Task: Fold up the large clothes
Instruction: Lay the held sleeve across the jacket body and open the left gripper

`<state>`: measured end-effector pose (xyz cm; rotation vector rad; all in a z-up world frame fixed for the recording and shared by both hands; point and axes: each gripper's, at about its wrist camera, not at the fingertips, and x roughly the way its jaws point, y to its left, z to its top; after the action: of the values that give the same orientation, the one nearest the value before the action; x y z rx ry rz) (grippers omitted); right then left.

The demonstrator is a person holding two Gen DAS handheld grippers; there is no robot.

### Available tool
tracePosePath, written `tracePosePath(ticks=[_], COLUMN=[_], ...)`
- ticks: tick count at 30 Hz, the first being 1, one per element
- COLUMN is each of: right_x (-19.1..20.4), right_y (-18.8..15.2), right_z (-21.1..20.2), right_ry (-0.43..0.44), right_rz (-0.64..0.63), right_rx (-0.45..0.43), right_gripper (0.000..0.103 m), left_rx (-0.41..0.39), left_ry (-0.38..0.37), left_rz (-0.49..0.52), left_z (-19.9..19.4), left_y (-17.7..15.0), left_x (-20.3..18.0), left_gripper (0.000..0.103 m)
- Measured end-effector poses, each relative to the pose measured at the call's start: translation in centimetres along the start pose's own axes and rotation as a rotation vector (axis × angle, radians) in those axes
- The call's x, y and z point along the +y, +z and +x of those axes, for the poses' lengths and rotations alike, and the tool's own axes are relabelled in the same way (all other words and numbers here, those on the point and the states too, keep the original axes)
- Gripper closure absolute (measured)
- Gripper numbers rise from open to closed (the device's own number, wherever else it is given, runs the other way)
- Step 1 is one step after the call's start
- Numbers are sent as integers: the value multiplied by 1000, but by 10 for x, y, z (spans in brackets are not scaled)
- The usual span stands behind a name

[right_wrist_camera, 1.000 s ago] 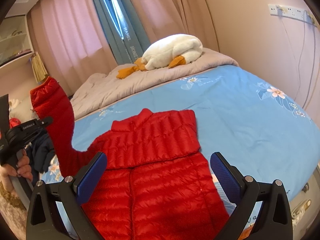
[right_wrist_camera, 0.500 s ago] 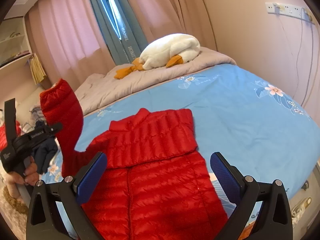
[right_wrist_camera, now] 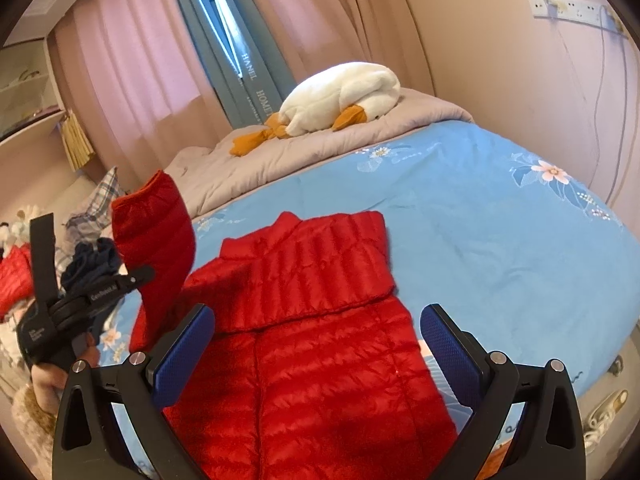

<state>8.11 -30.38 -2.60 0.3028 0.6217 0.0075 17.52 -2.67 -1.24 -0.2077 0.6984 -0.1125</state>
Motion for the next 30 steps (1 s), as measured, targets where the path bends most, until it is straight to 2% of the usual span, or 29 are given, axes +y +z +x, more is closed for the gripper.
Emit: tracePosePath(ticks=[10,15,30], right_x=[-7,-7,-15], right_y=[3,3,2], right_z=[9,11,12], right_ry=[7,11,-8], right_rz=[19,21,43], right_rx=[21,23,33], right_gripper=[1,1,1], left_rx=[19,27,118], left_ry=[13,6,-30], left_rz=[-37,-21,-15], left_z=[4,7,31], left_y=[-7,-10,-24], left_x=[0,-6,-18], left_gripper=[98,98,98])
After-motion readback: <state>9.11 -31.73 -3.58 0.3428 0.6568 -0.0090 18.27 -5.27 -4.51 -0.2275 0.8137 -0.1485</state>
